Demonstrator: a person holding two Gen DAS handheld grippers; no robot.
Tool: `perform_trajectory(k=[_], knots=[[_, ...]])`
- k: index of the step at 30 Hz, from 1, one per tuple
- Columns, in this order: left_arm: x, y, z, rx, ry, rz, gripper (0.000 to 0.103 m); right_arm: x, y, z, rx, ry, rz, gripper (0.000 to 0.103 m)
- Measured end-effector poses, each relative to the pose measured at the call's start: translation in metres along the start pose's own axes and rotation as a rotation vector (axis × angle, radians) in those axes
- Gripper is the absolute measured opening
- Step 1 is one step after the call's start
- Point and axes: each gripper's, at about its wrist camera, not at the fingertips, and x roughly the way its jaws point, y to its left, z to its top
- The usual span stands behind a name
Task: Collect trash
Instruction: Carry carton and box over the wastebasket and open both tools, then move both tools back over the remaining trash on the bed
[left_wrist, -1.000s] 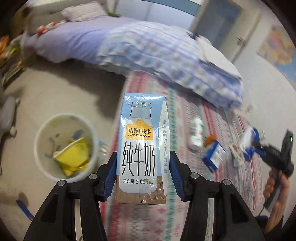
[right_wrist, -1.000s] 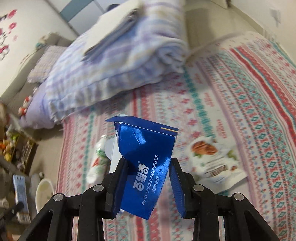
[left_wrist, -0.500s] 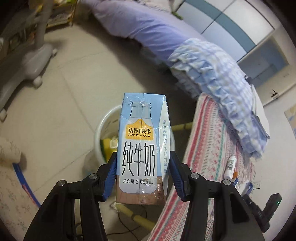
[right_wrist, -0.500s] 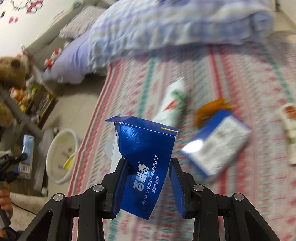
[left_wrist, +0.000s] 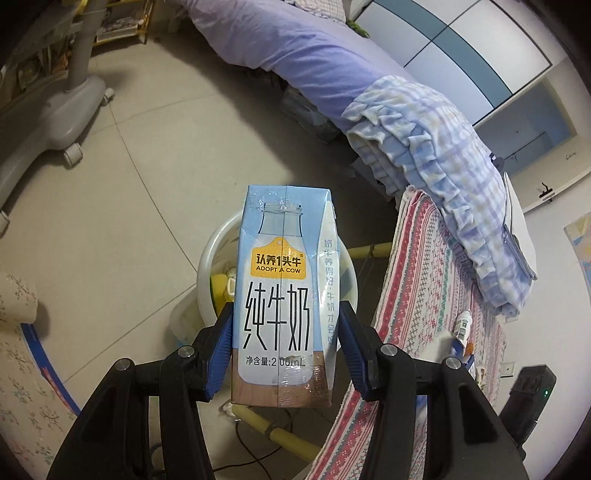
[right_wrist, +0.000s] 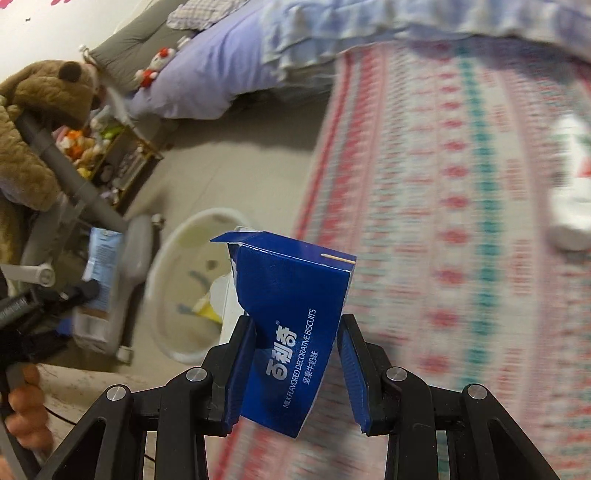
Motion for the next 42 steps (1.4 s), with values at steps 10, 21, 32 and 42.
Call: perform_trajectory(k=[10,21,32,42], knots=[[-0.001,0.008,0.005,-0.030,-0.004,-0.014,0.056,0.077,0.084,0.021,-0.127,0.025,-0.012,0.047],[0.006,0.003,0.004,-0.012,0.012,-0.011,0.056,0.100,0.057,0.015,-0.087,0.037,-0.112,0.065],[0.033,-0.025,0.002,0.052,0.055,-0.015,0.058,0.041,0.026,0.009,-0.005,-0.015,-0.086,0.065],[0.046,-0.024,0.010,0.055,0.039,0.048,0.070,-0.022,-0.009,-0.004,-0.019,-0.051,-0.120,0.066]])
